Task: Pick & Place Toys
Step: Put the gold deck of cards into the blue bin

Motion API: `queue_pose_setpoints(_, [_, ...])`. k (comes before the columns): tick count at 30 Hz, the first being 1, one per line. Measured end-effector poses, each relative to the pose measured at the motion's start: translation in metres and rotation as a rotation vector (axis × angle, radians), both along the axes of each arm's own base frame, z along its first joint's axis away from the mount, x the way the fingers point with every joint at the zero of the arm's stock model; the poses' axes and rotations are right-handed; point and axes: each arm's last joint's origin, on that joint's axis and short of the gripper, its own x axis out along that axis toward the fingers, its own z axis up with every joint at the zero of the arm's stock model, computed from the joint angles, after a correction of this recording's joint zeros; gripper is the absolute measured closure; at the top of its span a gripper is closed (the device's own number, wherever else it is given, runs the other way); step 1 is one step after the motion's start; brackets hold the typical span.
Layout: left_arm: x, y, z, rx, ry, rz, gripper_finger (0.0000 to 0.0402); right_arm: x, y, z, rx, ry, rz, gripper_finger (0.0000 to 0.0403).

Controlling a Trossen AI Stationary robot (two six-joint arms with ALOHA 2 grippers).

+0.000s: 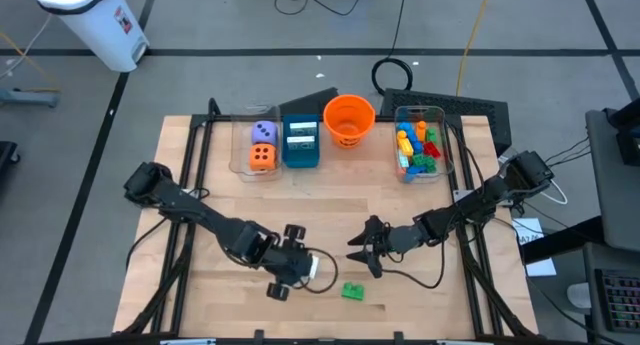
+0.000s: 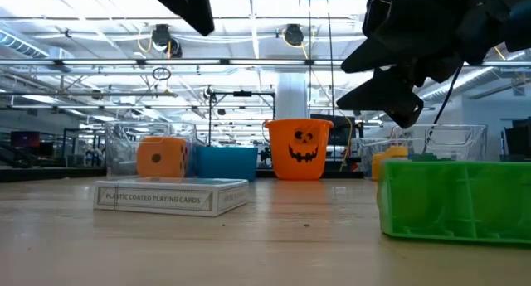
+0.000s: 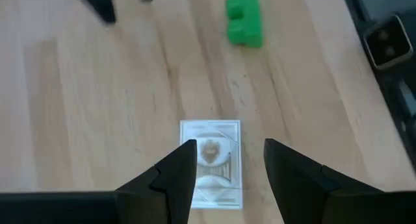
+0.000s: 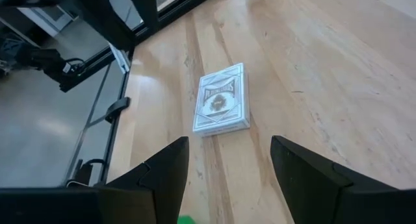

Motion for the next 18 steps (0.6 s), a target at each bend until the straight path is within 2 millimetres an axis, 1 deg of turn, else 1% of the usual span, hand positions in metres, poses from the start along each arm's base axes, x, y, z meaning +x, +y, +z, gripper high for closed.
queue_pose_setpoints(2, [0.001,0.003,0.001,0.034,-0.006,-0.051,0.0215,0.000,0.000,-0.001,-0.003,0.008,0.000,0.0193])
queue_pose_setpoints(4, [0.001,0.008,-0.001,0.045,0.023,-0.052,0.0215,0.000,0.000,-0.001,-0.004,0.010,0.000,0.0193])
queue_pose_setpoints(11, [0.005,0.025,-0.003,-0.017,0.097,-0.014,0.0209,-0.001,0.000,-0.003,0.011,0.031,-0.011,0.0193])
queue_pose_setpoints(14, [0.007,0.030,-0.006,-0.061,0.128,0.016,0.0188,-0.001,-0.001,-0.003,0.007,0.040,-0.011,0.0193])
queue_pose_setpoints(18, [0.009,0.032,-0.013,-0.086,0.170,0.061,0.0142,-0.001,-0.001,-0.004,0.006,0.041,-0.012,0.0193])
